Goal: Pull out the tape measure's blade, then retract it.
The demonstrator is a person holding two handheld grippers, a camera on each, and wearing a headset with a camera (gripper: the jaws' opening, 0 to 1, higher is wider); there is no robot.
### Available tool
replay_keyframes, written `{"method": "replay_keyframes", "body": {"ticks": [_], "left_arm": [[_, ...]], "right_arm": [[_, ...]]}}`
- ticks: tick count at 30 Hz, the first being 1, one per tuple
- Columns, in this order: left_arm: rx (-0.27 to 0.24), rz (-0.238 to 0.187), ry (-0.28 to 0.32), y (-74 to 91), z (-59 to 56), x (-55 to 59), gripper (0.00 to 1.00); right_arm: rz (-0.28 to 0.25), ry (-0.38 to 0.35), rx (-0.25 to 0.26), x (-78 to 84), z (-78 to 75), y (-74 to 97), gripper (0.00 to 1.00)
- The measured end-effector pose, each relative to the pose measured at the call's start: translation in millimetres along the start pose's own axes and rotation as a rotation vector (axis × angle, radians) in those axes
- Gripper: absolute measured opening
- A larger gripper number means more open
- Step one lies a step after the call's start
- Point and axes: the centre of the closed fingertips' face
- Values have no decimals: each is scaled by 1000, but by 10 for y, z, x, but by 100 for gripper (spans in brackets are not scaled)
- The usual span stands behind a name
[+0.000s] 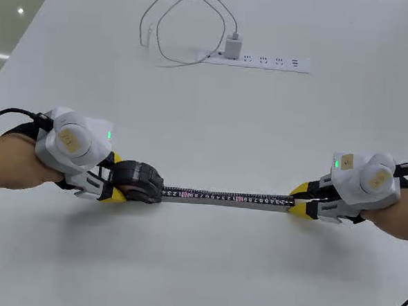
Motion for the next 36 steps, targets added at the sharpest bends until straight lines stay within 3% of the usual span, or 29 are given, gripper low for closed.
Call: {"method": "replay_keyframes", "body": {"ticks": [6,24,36], "left_arm": [[-8,-34,24,-1,-8,-14,28],[-8,-33,13,-12,-18,-25,28],[-12,-33,45,7,-20,-16,32]], "right_arm": [[6,1,-7,7,3,4,9],[6,10,-11,13,0,18,10],[-5,-22,12,2,-24,27,14]]}}
Point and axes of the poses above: the centre of the closed fingertips' face, and the gripper's own axes: y roughly backward along the fingers, z roughly to its left, x roughly out of its underside, and after that the axes turned 14 degrees about -z, right-handed
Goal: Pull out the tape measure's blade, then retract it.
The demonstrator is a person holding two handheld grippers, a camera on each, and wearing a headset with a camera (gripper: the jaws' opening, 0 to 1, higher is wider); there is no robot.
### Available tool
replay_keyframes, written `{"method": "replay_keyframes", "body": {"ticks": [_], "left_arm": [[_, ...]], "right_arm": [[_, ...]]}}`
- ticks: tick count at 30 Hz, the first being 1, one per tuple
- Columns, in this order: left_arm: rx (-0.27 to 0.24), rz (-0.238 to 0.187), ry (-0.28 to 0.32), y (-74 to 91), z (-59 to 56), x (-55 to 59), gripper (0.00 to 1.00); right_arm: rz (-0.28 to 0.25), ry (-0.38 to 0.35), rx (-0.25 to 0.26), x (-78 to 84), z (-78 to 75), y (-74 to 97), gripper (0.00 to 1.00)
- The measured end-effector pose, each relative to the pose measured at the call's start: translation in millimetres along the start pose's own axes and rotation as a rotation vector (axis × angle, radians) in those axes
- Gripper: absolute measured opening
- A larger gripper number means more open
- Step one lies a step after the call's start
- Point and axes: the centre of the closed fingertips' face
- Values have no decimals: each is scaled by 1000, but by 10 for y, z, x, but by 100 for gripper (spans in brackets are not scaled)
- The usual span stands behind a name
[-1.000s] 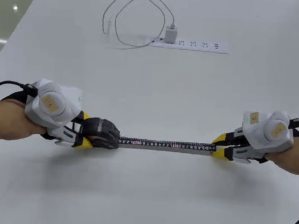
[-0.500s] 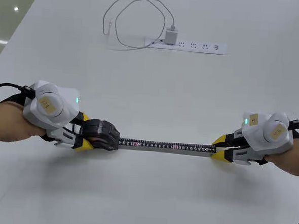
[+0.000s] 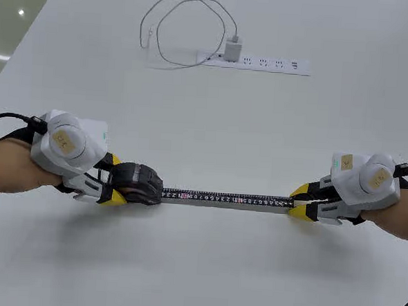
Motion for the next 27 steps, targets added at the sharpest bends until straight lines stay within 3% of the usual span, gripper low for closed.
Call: {"method": "replay_keyframes", "body": {"ticks": [12,15,17,19,27], "left_arm": [[-6,-16,21,5,5,-7,39],[-13,-43,55,2,3,-55,43],[-28,-50,40,9,33,-66,43],[-29,-69,86,12,13,-89,44],[-53,-93,96,44,45,-107,44]], "right_arm": [[-6,-17,3,-33,17,-36,18],[-18,-32,15,-52,11,-36,19],[-45,-56,31,-104,0,-33,20],[-54,-69,41,-118,-8,-34,22],[-59,-90,44,-113,6,-52,23]]}}
Point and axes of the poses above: the centre of the closed fingertips' face, and the gripper's own axes: y roughly backward along the fingers, z roughly to its left, x roughly out of its underside, and after that the axes turned 14 degrees about -z, right-handed
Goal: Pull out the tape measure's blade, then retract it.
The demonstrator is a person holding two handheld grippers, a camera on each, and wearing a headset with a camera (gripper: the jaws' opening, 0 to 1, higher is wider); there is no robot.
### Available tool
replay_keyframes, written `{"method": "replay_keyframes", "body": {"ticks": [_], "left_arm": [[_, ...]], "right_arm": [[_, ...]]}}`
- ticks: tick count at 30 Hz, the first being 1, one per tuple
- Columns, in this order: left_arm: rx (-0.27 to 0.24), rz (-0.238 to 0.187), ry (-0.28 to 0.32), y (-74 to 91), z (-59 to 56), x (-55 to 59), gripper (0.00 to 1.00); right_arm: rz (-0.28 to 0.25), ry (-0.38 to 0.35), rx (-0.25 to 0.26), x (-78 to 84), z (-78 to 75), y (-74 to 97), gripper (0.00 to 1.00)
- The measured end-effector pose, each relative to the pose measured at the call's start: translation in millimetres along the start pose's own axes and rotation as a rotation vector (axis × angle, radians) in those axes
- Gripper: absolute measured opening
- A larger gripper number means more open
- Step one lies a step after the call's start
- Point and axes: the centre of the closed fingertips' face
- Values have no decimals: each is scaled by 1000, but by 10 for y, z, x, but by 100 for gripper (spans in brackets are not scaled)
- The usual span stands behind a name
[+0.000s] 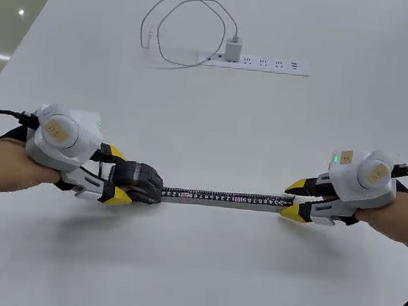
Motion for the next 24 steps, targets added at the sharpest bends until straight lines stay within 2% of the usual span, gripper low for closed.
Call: {"method": "replay_keyframes", "body": {"ticks": [4,7,8,10,12,16,22,24], "left_arm": [[-6,-6,3,27,-4,6,44],[-32,-23,-10,82,13,-7,44],[-50,-32,5,103,28,-7,45],[-82,-60,-4,128,67,-34,45],[-90,-67,19,161,48,-16,47],[-119,-112,51,228,37,-52,47],[-162,-170,60,307,22,-148,49],[-201,-192,48,345,55,-188,50]], "right_arm": [[-9,5,9,-31,12,12,24],[-21,2,29,-71,13,38,25],[-24,0,43,-84,9,46,26],[-30,3,57,-97,12,55,27],[-35,-4,69,-105,31,63,29],[-50,-12,92,-130,65,83,32],[-72,-28,122,-155,91,104,37],[-80,-31,131,-171,111,114,38]]}}
Point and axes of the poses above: the centre of the closed fingertips' face, and the gripper's own axes: y roughly backward along the fingers, z roughly to its left, x roughly out of its underside, and after that the axes turned 14 degrees about -z, right-handed
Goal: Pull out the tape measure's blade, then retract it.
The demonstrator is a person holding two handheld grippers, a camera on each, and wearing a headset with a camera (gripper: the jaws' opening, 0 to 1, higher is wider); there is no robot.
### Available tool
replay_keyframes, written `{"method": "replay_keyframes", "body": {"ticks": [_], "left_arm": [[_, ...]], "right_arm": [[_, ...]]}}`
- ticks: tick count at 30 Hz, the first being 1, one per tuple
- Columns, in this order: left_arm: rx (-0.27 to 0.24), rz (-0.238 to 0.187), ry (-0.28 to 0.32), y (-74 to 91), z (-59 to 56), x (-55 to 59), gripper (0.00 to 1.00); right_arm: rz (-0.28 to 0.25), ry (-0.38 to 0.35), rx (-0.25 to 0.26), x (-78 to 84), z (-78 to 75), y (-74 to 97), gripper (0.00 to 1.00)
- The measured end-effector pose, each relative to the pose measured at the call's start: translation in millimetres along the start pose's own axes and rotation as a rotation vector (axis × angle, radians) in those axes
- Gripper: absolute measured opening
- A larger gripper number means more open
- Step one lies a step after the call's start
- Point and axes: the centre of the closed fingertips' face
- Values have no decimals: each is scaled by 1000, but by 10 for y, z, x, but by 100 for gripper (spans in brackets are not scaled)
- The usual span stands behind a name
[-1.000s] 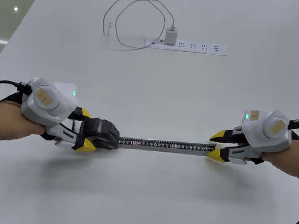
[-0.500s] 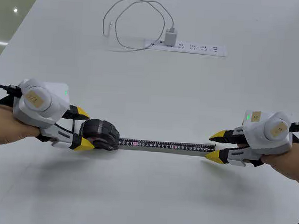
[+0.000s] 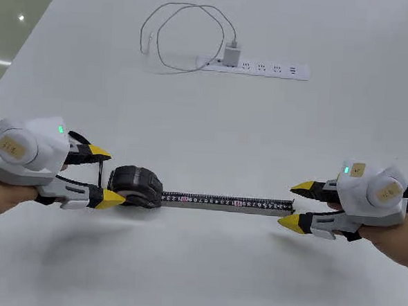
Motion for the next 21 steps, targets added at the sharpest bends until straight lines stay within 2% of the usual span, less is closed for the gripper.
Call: {"method": "replay_keyframes", "body": {"ticks": [2,4,7,9,21], "left_arm": [[-12,-24,33,26,-13,-46,50],[-36,-37,21,64,-4,-66,51],[-59,-54,38,104,-18,-84,53],[-65,-56,49,139,-43,-82,54],[-159,-103,104,321,-13,-100,63]], "right_arm": [[1,3,11,3,1,7,40],[-8,1,25,-11,-6,26,42],[-18,-3,43,-30,-3,52,46],[-34,-13,59,-40,-14,69,48],[-57,-38,109,-70,88,169,56]]}}
Point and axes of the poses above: the centre of the closed fingertips' face, and the gripper's own axes: y roughly backward along the fingers, z roughly to its left, x roughly out of its underside, and after that the axes turned 14 degrees about -z, right-handed
